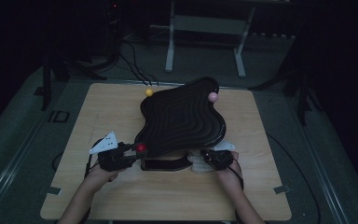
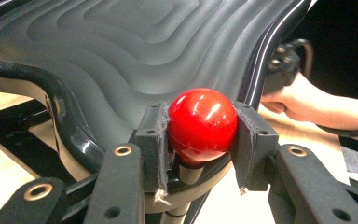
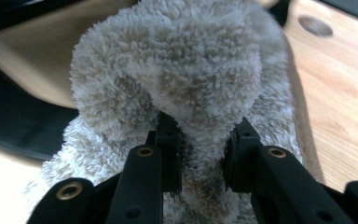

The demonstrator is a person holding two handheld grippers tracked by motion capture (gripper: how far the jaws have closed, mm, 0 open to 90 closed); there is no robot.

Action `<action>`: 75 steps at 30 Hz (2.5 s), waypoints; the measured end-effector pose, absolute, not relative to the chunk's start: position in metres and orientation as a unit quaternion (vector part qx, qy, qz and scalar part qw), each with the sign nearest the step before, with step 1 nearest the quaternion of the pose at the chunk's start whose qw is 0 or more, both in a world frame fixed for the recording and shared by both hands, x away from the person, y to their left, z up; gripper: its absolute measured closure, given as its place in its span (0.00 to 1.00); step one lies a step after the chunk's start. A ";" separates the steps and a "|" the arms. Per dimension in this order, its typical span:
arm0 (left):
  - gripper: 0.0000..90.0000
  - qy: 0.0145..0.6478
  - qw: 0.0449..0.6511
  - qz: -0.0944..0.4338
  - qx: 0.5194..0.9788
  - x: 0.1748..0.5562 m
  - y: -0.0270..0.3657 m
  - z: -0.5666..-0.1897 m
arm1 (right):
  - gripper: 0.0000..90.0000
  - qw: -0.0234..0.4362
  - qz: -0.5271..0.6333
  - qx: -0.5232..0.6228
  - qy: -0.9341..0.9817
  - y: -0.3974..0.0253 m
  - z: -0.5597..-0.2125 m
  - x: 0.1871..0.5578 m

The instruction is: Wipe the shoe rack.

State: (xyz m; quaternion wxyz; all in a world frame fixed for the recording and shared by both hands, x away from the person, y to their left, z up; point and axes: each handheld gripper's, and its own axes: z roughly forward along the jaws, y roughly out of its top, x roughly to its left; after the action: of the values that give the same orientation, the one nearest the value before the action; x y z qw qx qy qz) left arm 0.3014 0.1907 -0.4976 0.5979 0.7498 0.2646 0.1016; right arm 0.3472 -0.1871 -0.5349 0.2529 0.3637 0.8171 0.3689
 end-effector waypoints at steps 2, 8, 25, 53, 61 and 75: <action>0.66 0.265 0.599 0.101 0.748 0.301 0.191 -0.498 | 0.79 0.242 0.369 0.364 0.820 -0.186 -0.537 0.350; 0.66 0.265 0.599 0.101 0.749 0.301 0.190 -0.498 | 0.80 0.221 0.378 0.322 0.839 -0.169 -0.540 0.334; 0.66 0.266 0.600 0.101 0.748 0.301 0.190 -0.498 | 0.80 0.234 0.386 0.320 0.833 -0.160 -0.542 0.334; 0.66 0.265 0.599 0.103 0.748 0.301 0.190 -0.498 | 0.69 0.187 0.394 0.251 0.864 -0.143 -0.544 0.312; 0.66 0.265 0.598 0.103 0.750 0.301 0.190 -0.498 | 0.70 0.173 0.397 0.273 0.859 -0.147 -0.545 0.315; 0.66 0.266 0.599 0.102 0.748 0.301 0.190 -0.498 | 0.72 0.178 0.393 0.264 0.863 -0.136 -0.543 0.312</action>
State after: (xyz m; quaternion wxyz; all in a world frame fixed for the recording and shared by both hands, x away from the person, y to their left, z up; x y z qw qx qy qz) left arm 0.3009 0.1902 -0.4981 0.5991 0.7484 0.2656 0.1023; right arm 0.3121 -0.1357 -0.5435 0.1776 0.2638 0.8628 0.3930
